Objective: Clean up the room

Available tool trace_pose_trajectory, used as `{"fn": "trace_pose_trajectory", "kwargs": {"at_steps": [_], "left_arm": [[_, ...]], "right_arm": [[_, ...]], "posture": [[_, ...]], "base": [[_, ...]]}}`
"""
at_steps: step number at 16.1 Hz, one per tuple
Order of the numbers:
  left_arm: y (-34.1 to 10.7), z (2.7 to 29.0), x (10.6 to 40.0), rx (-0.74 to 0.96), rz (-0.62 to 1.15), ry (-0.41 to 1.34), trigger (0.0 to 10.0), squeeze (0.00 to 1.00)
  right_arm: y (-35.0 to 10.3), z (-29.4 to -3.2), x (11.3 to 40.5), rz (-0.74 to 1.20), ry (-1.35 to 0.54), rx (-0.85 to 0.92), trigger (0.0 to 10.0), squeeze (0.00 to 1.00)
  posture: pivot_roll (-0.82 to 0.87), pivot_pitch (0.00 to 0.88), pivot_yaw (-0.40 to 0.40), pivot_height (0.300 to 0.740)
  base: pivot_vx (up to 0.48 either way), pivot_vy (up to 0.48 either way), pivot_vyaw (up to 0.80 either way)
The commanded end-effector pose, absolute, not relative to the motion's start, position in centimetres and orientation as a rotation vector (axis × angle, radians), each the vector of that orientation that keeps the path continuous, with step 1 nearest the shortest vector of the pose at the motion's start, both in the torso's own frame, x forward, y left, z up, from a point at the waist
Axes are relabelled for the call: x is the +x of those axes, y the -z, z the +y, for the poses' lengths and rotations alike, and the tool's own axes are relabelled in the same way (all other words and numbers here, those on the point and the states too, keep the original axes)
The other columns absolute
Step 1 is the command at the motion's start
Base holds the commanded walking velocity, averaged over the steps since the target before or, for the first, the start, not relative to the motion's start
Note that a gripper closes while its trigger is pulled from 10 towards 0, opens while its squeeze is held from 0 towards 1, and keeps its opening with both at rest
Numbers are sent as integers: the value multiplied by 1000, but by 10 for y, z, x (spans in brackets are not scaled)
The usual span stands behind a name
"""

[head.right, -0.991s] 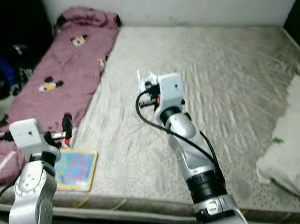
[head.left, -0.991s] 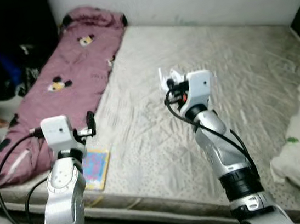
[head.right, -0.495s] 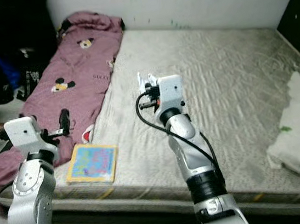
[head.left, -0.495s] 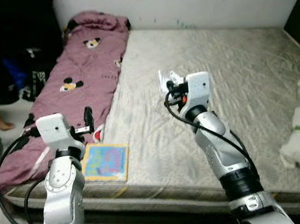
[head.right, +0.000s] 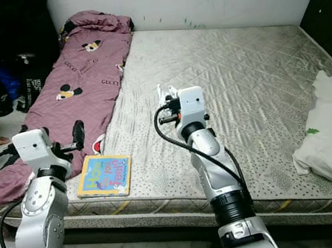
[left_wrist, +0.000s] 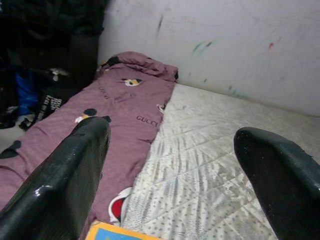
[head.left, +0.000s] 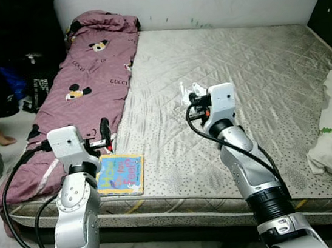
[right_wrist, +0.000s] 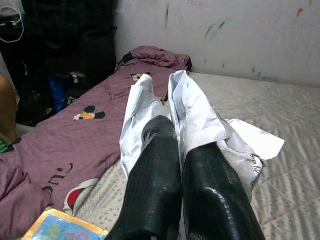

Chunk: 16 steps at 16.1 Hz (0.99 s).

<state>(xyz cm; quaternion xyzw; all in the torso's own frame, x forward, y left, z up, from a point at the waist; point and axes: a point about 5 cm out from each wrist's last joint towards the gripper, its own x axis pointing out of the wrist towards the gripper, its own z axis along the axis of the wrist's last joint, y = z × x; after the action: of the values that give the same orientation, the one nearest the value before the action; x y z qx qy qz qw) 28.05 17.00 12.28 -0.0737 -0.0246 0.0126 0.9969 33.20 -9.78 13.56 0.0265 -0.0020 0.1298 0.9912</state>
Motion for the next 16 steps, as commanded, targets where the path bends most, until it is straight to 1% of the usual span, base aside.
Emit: {"fn": "trace_pose_trajectory", "kwargs": {"at_steps": [1, 8, 11, 16], "left_arm": [[-123, 167, 281, -151, -48, -15, 10000, 0], [-122, 168, 282, -151, -32, -11, 10000, 0], [-123, 168, 281, -150, -36, -13, 10000, 0], [-121, 165, 282, -156, -26, -1, 10000, 0]], "right_arm": [[-136, -101, 334, 3, -256, 50, 10000, 0], [-137, -99, 335, 2, -261, 54, 10000, 0], [-138, -101, 334, -5, -255, 56, 10000, 0], [-135, -102, 332, 1, -258, 45, 10000, 0]], "posture": [[-57, 0, -24, 740], [-54, 0, -25, 740], [-57, 0, -23, 740], [-60, 0, -22, 740]], "base": [[0, 0, -800], [0, 0, -800], [0, 394, -800], [0, 480, 0]]}}
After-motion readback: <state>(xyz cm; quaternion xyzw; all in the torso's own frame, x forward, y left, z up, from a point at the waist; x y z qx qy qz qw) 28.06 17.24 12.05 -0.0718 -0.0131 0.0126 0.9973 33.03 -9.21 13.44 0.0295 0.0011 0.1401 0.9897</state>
